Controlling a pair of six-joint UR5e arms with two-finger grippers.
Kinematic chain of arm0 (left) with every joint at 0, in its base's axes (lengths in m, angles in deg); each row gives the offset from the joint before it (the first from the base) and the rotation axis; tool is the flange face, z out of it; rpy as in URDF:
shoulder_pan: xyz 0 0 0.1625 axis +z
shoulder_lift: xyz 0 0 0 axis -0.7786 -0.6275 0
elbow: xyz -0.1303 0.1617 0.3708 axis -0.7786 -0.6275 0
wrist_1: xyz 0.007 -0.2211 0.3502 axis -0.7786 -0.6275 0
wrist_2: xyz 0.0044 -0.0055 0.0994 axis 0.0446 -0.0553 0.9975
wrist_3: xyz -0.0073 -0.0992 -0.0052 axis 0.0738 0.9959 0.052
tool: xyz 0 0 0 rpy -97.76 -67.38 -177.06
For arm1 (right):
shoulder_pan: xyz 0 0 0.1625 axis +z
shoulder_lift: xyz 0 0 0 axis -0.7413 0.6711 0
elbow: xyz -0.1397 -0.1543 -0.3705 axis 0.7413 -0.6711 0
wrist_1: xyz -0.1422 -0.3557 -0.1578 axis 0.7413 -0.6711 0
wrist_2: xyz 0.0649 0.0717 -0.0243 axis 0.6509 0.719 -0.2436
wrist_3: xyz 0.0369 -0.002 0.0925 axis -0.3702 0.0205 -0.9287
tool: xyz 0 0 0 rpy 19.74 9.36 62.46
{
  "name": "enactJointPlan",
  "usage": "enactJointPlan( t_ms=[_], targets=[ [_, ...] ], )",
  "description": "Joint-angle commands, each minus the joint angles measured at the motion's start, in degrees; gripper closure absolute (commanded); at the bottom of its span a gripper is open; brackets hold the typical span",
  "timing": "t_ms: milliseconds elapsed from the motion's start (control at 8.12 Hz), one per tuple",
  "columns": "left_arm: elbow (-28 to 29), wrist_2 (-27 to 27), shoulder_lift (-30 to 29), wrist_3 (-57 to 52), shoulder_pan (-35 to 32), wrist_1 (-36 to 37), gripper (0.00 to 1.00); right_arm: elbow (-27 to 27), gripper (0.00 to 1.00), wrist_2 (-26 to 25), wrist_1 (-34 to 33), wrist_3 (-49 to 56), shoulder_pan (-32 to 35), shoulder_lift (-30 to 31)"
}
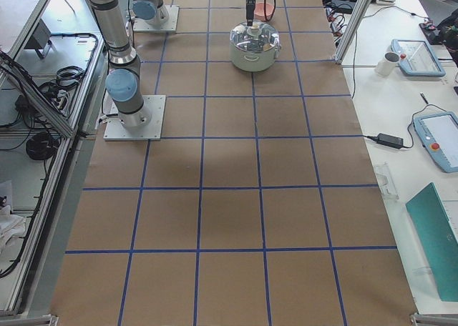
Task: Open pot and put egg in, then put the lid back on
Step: 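Open the right gripper and raise it off the lid knob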
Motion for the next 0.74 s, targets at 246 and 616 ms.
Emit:
enactJointPlan(
  t_ms=[246, 616],
  targets=[
    [0.0, 0.0, 0.0, 0.1, 0.0, -0.1, 0.0, 0.1, 0.0, 0.1, 0.0, -0.1, 0.2, 0.5],
    [0.0, 0.0, 0.0, 0.0, 0.0, -0.1, 0.0, 0.1, 0.0, 0.0, 0.1, -0.1, 0.4, 1.0]
  ],
)
